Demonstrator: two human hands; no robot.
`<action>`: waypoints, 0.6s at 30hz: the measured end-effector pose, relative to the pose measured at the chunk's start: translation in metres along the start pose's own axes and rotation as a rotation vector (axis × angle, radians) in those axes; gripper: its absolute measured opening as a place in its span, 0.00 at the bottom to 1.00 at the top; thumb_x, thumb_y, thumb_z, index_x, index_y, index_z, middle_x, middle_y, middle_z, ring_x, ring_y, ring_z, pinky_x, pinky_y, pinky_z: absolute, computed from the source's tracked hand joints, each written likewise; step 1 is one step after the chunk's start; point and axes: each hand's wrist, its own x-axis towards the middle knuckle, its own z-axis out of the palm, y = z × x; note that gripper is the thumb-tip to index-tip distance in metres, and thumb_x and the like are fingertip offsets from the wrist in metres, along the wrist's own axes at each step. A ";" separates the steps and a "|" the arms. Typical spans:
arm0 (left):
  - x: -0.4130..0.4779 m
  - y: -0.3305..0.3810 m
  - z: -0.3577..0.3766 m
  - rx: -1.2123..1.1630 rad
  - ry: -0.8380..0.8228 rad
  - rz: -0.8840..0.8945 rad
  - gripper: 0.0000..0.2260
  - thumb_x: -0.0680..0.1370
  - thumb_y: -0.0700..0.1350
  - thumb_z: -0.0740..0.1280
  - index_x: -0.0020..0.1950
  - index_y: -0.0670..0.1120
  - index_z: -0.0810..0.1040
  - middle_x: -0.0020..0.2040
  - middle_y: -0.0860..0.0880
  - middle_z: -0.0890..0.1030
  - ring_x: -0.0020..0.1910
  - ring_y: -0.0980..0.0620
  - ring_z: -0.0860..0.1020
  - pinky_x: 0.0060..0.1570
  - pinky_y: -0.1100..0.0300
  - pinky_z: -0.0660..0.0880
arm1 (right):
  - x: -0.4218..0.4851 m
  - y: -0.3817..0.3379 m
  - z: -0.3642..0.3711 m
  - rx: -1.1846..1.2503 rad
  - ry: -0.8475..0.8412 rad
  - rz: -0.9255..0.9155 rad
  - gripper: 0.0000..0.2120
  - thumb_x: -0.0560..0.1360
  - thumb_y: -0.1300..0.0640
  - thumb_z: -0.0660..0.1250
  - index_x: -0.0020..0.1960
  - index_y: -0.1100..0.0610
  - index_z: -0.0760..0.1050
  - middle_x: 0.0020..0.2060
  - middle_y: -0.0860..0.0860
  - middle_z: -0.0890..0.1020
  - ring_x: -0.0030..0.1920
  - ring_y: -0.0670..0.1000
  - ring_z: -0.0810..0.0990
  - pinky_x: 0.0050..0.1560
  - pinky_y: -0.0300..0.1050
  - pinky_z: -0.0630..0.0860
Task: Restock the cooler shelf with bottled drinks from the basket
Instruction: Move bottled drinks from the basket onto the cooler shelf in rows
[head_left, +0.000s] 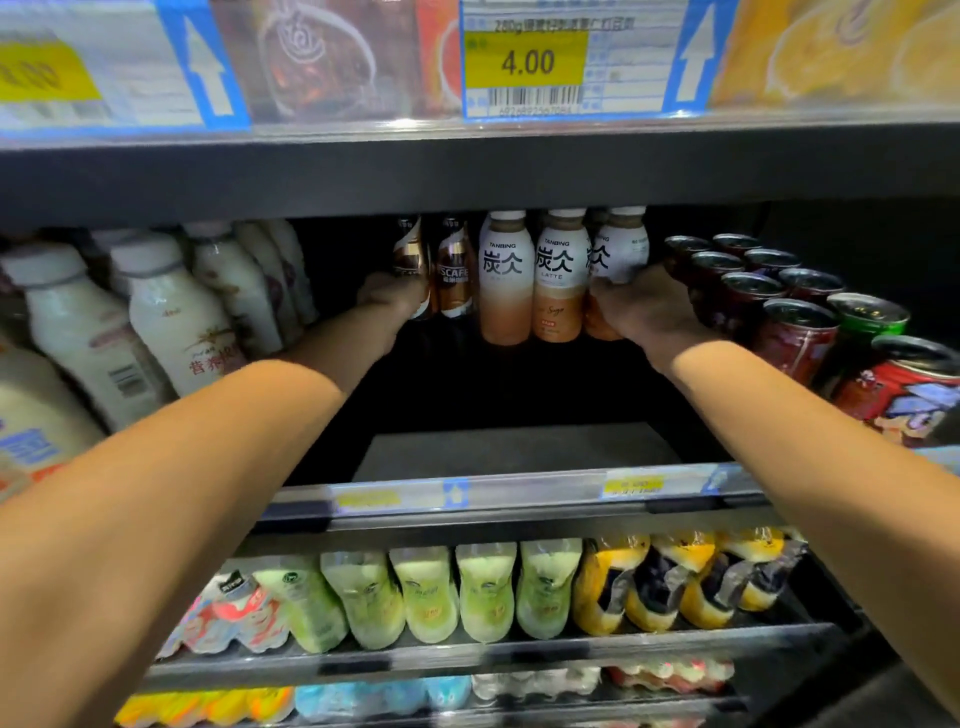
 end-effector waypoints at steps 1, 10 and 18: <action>-0.008 0.002 0.001 0.062 -0.010 0.003 0.18 0.78 0.49 0.66 0.65 0.43 0.76 0.61 0.44 0.79 0.58 0.44 0.78 0.52 0.56 0.74 | -0.010 -0.006 0.000 -0.075 0.009 -0.042 0.30 0.77 0.39 0.61 0.67 0.61 0.71 0.63 0.60 0.78 0.62 0.61 0.77 0.60 0.50 0.74; -0.141 0.029 0.002 0.686 -0.268 0.523 0.12 0.78 0.50 0.65 0.39 0.45 0.72 0.43 0.48 0.78 0.45 0.45 0.77 0.41 0.59 0.70 | -0.127 -0.013 -0.045 -0.742 0.117 -0.442 0.18 0.82 0.47 0.56 0.55 0.59 0.77 0.54 0.59 0.80 0.53 0.62 0.77 0.45 0.50 0.68; -0.262 0.034 0.045 0.761 -0.346 1.120 0.10 0.80 0.55 0.59 0.46 0.52 0.76 0.44 0.53 0.78 0.44 0.48 0.76 0.43 0.51 0.74 | -0.212 0.059 -0.128 -0.936 0.165 -0.268 0.15 0.83 0.46 0.52 0.50 0.52 0.73 0.47 0.52 0.77 0.51 0.58 0.78 0.42 0.49 0.64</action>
